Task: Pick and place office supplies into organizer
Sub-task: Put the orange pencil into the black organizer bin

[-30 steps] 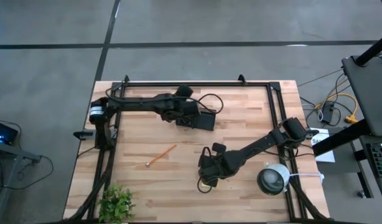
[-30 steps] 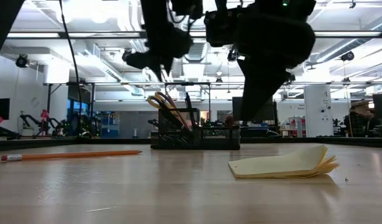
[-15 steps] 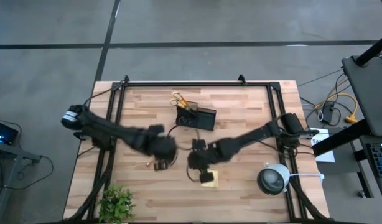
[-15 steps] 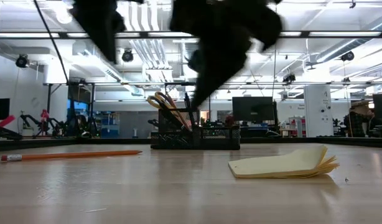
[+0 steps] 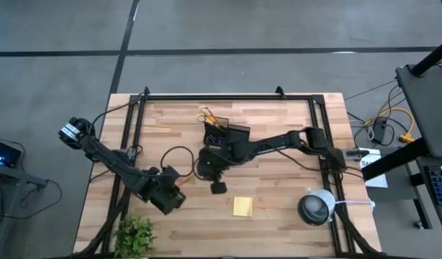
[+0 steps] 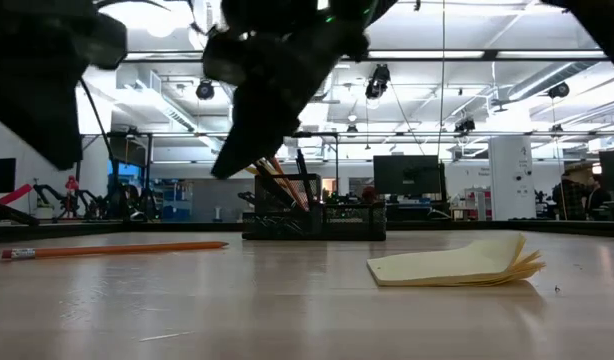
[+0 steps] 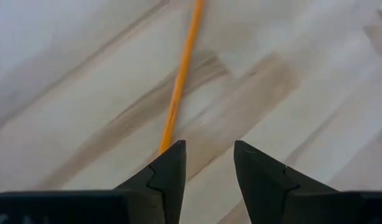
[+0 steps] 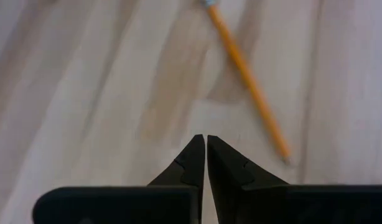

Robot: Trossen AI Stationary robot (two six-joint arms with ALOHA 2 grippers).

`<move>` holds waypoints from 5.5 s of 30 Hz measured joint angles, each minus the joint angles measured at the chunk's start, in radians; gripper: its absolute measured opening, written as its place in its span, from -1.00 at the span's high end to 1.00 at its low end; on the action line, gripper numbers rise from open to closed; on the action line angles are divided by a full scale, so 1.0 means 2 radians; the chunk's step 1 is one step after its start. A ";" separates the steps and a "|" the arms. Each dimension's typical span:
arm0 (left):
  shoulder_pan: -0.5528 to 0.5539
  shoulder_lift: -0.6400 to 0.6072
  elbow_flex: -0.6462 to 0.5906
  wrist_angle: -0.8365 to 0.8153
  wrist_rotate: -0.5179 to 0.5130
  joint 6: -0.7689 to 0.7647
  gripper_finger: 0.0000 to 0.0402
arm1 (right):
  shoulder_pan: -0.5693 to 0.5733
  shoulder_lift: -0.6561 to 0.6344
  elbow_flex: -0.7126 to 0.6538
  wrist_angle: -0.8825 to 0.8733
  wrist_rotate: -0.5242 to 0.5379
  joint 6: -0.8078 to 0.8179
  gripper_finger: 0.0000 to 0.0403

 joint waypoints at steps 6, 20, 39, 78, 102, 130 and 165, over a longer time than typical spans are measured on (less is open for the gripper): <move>-0.007 0.000 -0.020 0.006 0.016 -0.090 0.40 | -0.023 0.056 0.069 -0.001 0.003 0.001 0.96; -0.046 -0.001 -0.034 0.005 0.026 -0.166 0.40 | -0.036 0.124 0.131 -0.064 0.003 -0.013 0.96; -0.084 -0.002 -0.050 0.002 0.017 -0.169 0.40 | -0.030 0.091 0.127 -0.089 0.003 -0.020 0.96; -0.165 -0.043 -0.139 0.137 -0.087 -0.181 0.40 | -0.048 0.100 0.050 0.014 0.040 0.030 0.96; -0.163 -0.043 -0.226 0.192 -0.092 -0.166 0.40 | 0.021 0.095 0.107 -0.142 -0.004 0.049 0.96; -0.121 -0.057 -0.277 0.192 -0.135 -0.133 0.40 | 0.011 0.033 0.106 -0.154 0.121 0.052 0.96; -0.122 -0.027 -0.169 0.244 -0.059 -0.034 0.40 | 0.055 0.037 0.011 -0.096 0.075 -0.049 0.96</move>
